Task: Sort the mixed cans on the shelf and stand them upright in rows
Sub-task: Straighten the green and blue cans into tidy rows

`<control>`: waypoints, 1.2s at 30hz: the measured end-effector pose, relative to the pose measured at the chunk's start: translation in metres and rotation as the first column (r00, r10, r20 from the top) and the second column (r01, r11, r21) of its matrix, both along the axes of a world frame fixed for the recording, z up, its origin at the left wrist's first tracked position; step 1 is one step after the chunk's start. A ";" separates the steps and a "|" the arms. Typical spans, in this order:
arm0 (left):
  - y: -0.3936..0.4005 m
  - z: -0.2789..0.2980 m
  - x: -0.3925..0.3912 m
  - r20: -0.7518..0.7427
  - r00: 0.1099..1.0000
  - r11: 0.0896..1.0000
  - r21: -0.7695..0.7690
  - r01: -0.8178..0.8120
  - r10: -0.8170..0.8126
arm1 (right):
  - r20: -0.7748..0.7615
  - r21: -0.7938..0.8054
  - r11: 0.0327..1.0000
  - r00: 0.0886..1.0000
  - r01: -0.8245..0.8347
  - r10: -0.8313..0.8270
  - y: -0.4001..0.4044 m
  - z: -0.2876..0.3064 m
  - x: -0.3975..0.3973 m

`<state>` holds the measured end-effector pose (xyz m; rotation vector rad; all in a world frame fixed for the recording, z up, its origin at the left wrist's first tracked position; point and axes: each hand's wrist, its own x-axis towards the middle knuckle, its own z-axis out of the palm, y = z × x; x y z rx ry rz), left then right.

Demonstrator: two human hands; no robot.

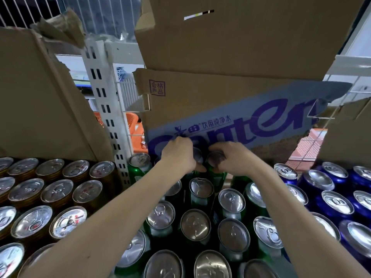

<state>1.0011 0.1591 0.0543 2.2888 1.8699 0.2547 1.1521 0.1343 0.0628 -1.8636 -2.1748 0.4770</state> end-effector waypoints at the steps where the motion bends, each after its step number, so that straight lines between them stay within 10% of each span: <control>1: 0.000 -0.004 0.000 -0.014 1.000 1.000 0.007 0.012 -0.012 | 0.003 -0.023 1.000 1.000 -0.010 0.010 0.003 -0.009 0.000; 9: 0.000 -0.022 -0.001 -0.175 0.983 0.994 0.074 0.077 -0.063 | 0.047 0.000 1.000 0.999 -0.018 0.018 0.012 -0.034 0.005; 27: -0.019 -0.016 -0.006 0.042 0.996 0.996 0.043 0.073 -0.074 | -0.049 0.047 0.997 0.997 -0.057 0.059 -0.002 -0.016 0.033; 36: -0.067 -0.018 0.011 -0.005 0.952 0.952 -0.031 0.304 -0.305 | 0.100 0.097 0.981 0.979 0.165 -0.175 -0.014 -0.026 0.082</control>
